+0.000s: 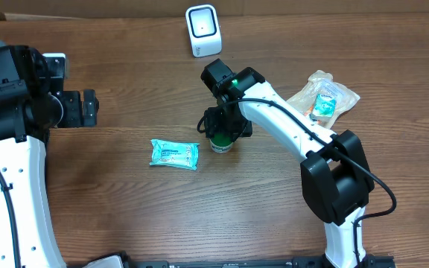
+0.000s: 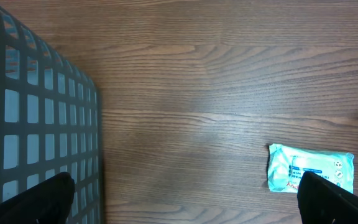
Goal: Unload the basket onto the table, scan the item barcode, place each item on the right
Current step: 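Close right gripper around the green jar lid, then lift the green jar and swing it toward the scanner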
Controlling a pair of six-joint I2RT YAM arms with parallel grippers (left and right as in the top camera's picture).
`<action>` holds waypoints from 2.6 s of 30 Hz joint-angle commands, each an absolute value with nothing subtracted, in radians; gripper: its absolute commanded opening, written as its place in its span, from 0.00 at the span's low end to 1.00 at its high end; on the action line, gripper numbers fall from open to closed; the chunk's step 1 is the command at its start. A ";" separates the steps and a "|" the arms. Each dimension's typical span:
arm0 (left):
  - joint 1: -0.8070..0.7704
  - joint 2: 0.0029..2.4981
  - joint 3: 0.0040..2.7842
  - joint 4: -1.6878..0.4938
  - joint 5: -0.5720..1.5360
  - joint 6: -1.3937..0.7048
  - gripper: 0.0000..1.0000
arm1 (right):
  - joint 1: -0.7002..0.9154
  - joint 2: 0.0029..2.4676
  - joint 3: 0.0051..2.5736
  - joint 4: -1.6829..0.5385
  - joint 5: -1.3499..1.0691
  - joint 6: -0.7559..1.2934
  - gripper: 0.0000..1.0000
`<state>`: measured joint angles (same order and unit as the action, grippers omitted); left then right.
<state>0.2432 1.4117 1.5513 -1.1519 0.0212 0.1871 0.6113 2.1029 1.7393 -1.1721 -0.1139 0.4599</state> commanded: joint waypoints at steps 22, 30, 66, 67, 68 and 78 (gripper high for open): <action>0.248 1.401 1.569 -1.148 0.019 0.202 0.99 | 0.630 2.095 1.691 -1.130 -0.068 0.415 0.72; 0.248 1.401 1.569 -1.148 0.019 0.202 1.00 | 0.629 2.095 1.662 -1.088 -0.068 0.415 0.73; 0.249 1.401 1.569 -1.148 0.019 0.202 1.00 | 0.472 1.941 1.784 -1.118 -0.703 0.133 0.32; 0.249 1.401 1.569 -1.148 0.019 0.202 1.00 | 0.450 1.924 1.784 -1.111 -0.796 0.085 0.33; 0.249 1.401 1.569 -1.148 0.018 0.202 1.00 | 0.420 1.906 1.784 -1.108 -0.903 0.028 0.33; 0.249 1.401 1.569 -1.148 0.018 0.202 1.00 | 0.208 1.876 1.784 -1.108 -1.417 -0.159 0.33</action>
